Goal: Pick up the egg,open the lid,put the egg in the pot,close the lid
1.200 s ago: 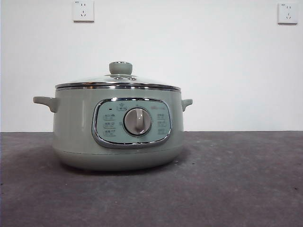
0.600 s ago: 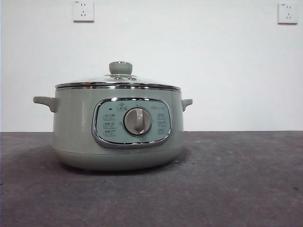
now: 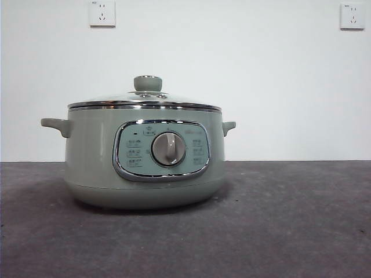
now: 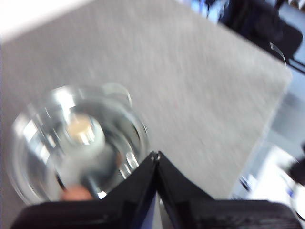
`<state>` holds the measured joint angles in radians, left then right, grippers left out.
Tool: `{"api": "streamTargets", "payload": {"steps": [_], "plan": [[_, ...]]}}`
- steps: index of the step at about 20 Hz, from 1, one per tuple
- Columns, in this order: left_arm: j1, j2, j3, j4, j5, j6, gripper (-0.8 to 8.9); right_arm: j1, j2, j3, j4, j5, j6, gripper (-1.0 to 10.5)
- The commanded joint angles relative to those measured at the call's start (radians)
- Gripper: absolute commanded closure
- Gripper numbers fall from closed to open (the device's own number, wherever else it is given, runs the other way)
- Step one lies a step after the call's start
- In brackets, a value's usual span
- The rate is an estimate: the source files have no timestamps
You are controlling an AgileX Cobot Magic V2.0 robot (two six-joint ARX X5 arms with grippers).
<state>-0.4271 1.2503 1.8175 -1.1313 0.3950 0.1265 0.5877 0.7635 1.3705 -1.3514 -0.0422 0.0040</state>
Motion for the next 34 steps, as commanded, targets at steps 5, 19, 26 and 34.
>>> {"api": "streamTargets", "payload": {"steps": [5, 19, 26, 34], "plan": [[0.194, -0.158, -0.086, 0.244, 0.093, 0.089, 8.17, 0.001, 0.0, -0.006, -0.01, -0.002, 0.003, 9.5], [0.486, -0.916, -1.344, 0.915, -0.09, -0.024, 8.17, 0.001, 0.0, -0.006, -0.01, -0.002, 0.003, 9.5], [0.489, -1.13, -1.688, 0.998, -0.241, -0.108, 8.17, 0.001, 0.0, -0.006, -0.01, -0.002, 0.003, 9.5], [0.489, -1.246, -1.81, 0.964, -0.317, -0.161, 8.17, 0.001, 0.0, -0.006, -0.01, -0.003, 0.003, 9.5]]}}
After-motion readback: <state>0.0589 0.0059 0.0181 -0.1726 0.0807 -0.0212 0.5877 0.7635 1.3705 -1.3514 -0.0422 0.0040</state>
